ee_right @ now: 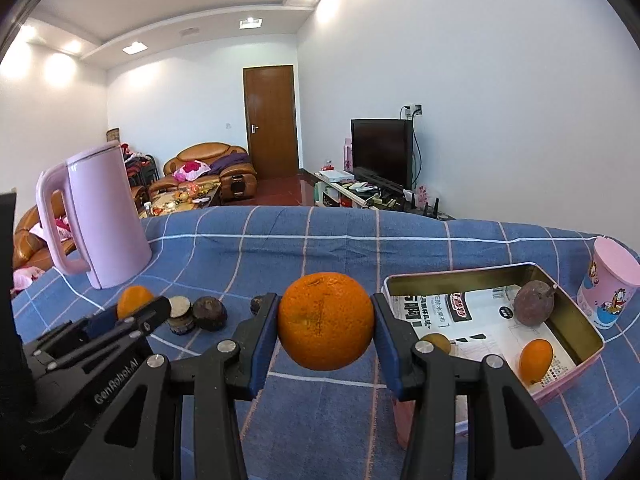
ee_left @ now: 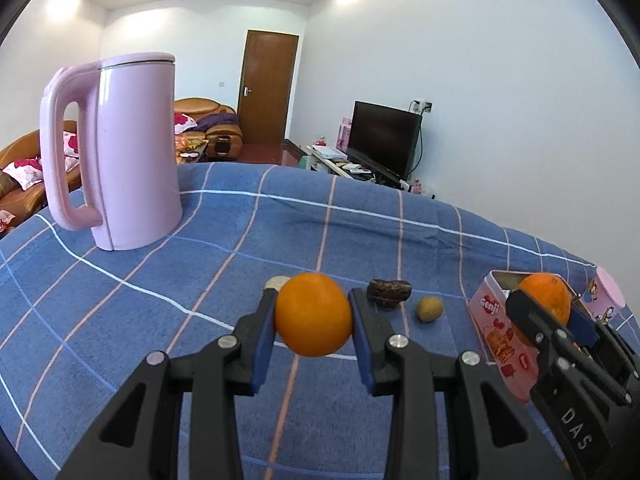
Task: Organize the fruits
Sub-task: 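Carry the orange with the left gripper while the right gripper carries its orange over the tin, then open the left gripper over the tin while the right gripper releases its orange, then withdraw both grippers from the tin back toward the remaining pile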
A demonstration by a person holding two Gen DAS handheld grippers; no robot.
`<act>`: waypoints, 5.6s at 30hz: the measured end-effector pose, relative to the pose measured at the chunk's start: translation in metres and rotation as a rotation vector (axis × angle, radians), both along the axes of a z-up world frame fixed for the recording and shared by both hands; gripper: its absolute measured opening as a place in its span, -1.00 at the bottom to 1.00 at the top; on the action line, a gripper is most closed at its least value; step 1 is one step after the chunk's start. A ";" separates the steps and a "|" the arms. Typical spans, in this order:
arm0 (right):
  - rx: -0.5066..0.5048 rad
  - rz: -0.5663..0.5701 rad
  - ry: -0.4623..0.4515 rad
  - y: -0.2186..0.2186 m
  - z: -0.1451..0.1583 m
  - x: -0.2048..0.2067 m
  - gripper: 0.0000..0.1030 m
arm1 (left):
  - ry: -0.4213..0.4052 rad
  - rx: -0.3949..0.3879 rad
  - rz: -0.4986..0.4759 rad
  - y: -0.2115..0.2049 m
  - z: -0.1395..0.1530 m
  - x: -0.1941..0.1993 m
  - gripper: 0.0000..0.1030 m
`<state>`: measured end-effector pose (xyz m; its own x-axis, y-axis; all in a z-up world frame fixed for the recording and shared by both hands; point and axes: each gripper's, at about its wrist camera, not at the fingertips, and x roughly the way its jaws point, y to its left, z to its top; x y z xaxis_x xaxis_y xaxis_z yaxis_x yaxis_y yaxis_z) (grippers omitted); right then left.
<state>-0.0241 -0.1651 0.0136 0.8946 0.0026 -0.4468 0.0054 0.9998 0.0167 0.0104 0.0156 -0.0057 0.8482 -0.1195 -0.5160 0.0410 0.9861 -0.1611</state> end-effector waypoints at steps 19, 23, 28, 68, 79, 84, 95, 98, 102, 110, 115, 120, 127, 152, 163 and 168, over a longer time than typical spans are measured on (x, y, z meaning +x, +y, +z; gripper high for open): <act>-0.052 0.021 -0.030 -0.038 0.001 -0.020 -0.08 | -0.023 0.051 -0.036 -0.044 0.004 -0.006 -0.29; -0.056 0.010 -0.041 -0.050 0.003 -0.023 -0.08 | -0.036 0.054 -0.069 -0.058 0.005 -0.009 -0.29; -0.048 -0.022 -0.038 -0.075 0.005 -0.025 -0.08 | -0.040 0.038 -0.108 -0.071 0.006 -0.011 -0.29; 0.012 -0.193 0.111 -0.198 -0.011 0.014 -0.07 | 0.031 0.106 -0.340 -0.228 0.004 0.012 -0.28; 0.111 -0.147 0.189 -0.204 -0.022 0.023 -0.06 | 0.065 0.096 -0.326 -0.227 0.001 0.019 -0.28; 0.136 -0.143 0.204 -0.206 -0.026 0.024 -0.02 | 0.038 0.086 -0.323 -0.224 0.003 0.015 -0.25; 0.216 -0.184 0.063 -0.218 -0.010 0.005 0.21 | -0.071 0.102 -0.284 -0.211 0.016 -0.003 0.65; 0.207 -0.228 -0.030 -0.221 0.000 -0.008 0.48 | -0.110 0.092 -0.258 -0.204 0.022 -0.006 1.00; 0.180 -0.267 -0.168 -0.219 0.013 -0.025 0.69 | -0.152 0.100 -0.242 -0.199 0.027 -0.010 1.00; 0.033 -0.312 -0.217 -0.203 0.014 -0.028 0.71 | -0.156 0.138 -0.167 -0.183 0.026 -0.006 1.00; 0.025 -0.323 -0.216 -0.203 0.012 -0.032 0.71 | -0.163 0.169 -0.115 -0.170 0.021 -0.005 1.00; 0.038 -0.358 -0.212 -0.203 0.011 -0.038 0.71 | -0.158 0.190 -0.102 -0.162 0.017 -0.007 1.00; 0.021 -0.405 -0.209 -0.192 0.011 -0.046 0.71 | -0.143 0.153 -0.119 -0.147 0.015 -0.008 1.00; 0.062 -0.361 -0.174 -0.106 0.009 -0.046 0.71 | -0.118 0.155 -0.076 -0.078 0.014 -0.014 1.00; 0.076 -0.316 -0.161 -0.070 0.008 -0.026 0.71 | -0.072 0.135 -0.038 -0.040 0.010 0.001 1.00; 0.068 -0.284 -0.157 -0.050 0.008 -0.016 0.71 | -0.057 0.135 -0.025 -0.022 0.008 0.011 1.00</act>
